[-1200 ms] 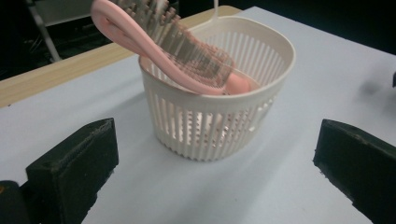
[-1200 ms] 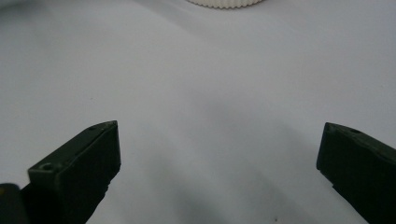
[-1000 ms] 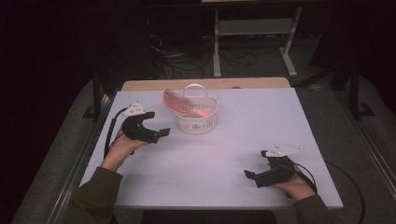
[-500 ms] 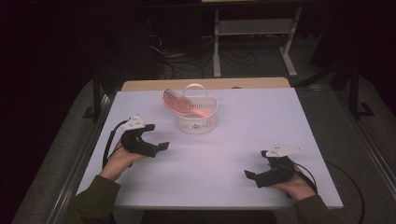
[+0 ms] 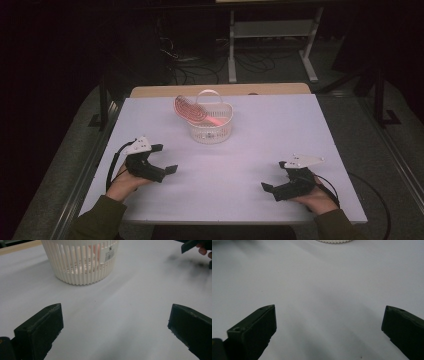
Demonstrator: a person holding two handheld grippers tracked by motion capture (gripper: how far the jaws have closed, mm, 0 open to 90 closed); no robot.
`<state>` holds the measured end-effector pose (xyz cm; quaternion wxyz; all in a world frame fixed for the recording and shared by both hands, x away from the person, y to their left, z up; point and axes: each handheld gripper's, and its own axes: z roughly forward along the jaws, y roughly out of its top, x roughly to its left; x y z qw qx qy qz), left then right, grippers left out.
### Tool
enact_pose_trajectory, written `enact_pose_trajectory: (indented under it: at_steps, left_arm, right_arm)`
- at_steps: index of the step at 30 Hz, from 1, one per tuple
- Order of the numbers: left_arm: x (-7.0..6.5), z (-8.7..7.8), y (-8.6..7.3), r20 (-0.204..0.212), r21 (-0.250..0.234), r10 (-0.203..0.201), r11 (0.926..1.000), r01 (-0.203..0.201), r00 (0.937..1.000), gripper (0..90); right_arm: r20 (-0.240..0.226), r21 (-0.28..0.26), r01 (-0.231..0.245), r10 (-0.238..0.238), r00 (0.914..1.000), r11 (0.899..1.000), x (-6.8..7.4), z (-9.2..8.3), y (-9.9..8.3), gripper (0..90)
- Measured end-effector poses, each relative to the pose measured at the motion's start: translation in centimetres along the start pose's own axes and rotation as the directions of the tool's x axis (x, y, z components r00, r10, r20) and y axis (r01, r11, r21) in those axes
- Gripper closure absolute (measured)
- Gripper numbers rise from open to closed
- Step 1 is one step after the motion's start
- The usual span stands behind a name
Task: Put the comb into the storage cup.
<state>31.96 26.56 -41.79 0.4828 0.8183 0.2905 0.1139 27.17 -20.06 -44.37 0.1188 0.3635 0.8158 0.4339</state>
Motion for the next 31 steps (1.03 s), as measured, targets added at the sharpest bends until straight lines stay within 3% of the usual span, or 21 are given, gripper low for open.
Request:
enact_pose_trajectory:
  at_steps: [12,17,20,31]
  left_arm:
    - [-1.2,-0.6,-1.7,0.024,-0.006,-0.004,1.0,0.004,0.9997,0.0]
    - [-1.7,-0.5,-2.4,0.032,0.018,0.008,0.9998,-0.009,0.9995,0.0]
    - [-1.7,-0.4,-2.8,0.018,0.05,0.025,0.9984,-0.026,0.9995,0.0]
    - [-1.5,-0.5,-2.9,0.015,0.047,0.019,0.9987,-0.02,0.9997,0.0]
  right_arm:
    - [0.003,0.002,-0.003,0.003,1.0,1.0,-0.1,0.0,-0.1,0.0]
    - [0.008,0.004,-0.001,0.001,1.0,1.0,-0.2,0.0,-0.1,0.0]
    - [0.011,0.006,-0.004,0.004,0.9999,1.0,-0.2,0.0,-0.1,0.0]
    - [0.013,0.009,-0.004,0.004,0.9999,1.0,-0.2,0.1,-0.2,0.0]
